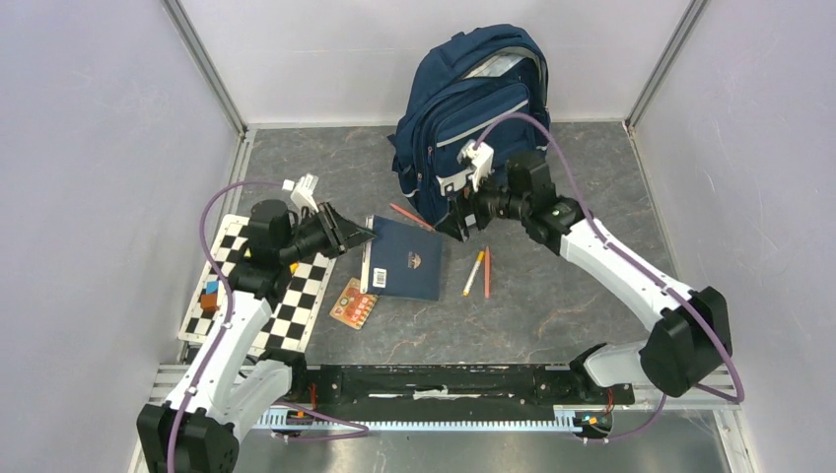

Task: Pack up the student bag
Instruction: Pick up the book from the center of the board.

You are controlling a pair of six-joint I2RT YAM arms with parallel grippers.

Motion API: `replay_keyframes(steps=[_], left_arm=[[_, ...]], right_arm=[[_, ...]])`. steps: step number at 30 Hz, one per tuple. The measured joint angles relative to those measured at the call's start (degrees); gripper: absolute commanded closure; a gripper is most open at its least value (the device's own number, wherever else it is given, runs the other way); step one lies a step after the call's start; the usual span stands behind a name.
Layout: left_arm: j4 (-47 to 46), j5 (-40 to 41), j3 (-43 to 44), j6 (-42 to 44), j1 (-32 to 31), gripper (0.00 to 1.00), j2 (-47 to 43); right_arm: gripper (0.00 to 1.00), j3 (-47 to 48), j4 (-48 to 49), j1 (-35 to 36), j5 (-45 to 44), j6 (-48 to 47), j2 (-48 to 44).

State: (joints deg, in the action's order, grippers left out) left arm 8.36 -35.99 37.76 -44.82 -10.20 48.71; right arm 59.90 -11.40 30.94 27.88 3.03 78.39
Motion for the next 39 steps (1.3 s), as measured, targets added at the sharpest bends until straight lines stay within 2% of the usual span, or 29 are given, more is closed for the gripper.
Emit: replay_keyframes(steps=[8,11,19,25,27,28,29,30,33,34,35,36,38,39], left_arm=[[8.6,-13.3,8.4,4.7,0.0,0.98,3.2],[9.3,-17.2,9.8,5.0,0.0,0.98,3.3],[7.7,-23.3,12.0,4.8,-0.1,0.98,3.3],[6.3,-24.9,12.2,3.4,-0.1,0.98,3.3],[4.8,-25.7,12.2,2.1,-0.1,0.98,3.3],[4.2,-25.9,12.3,1.5,-0.1,0.98,3.3],[3.7,-26.1,12.3,1.1,-0.1,0.98,3.3],[3.1,-26.2,12.5,0.6,-0.1,0.98,3.3],[1.7,-26.7,12.9,-0.2,-0.1,0.98,3.5],[1.2,-26.9,13.0,-0.3,-0.1,0.94,3.8],[0.3,-26.8,13.1,-0.3,-0.1,0.79,4.0],[0.0,-27.3,13.2,-0.3,0.0,0.54,4.5],[-0.4,-27.2,13.7,-0.3,0.0,0.15,5.2],[-0.5,-26.5,14.5,-0.8,-0.1,0.03,5.8]], right_arm=[[0.03,18.9,-3.2,0.0,12.5,-5.9,1.7],[0.03,22.7,-4.1,0.1,18.8,-6.2,4.4],[0.03,19.3,-8.5,2.8,29.5,-6.1,7.9],[0.04,15.4,-9.3,5.7,33.8,-5.7,8.4],[0.07,15.3,-9.3,7.0,34.3,-5.7,9.0],[0.10,15.3,-9.3,7.6,34.6,-5.8,9.4],[0.19,15.3,-9.3,8.2,35.1,-5.8,9.8],[0.33,15.3,-9.3,8.7,35.5,-5.8,10.2],[0.87,15.3,-8.7,9.9,37.2,-4.4,11.7],[0.99,15.3,-8.6,9.9,37.8,-4.7,12.0],[1.00,15.4,-8.8,9.9,39.3,-4.5,12.3],[1.00,15.4,-8.5,9.9,39.7,-4.1,12.4],[1.00,15.7,-8.7,9.7,39.7,-3.1,12.4],[1.00,15.7,-8.8,9.5,38.7,-2.9,12.2]])
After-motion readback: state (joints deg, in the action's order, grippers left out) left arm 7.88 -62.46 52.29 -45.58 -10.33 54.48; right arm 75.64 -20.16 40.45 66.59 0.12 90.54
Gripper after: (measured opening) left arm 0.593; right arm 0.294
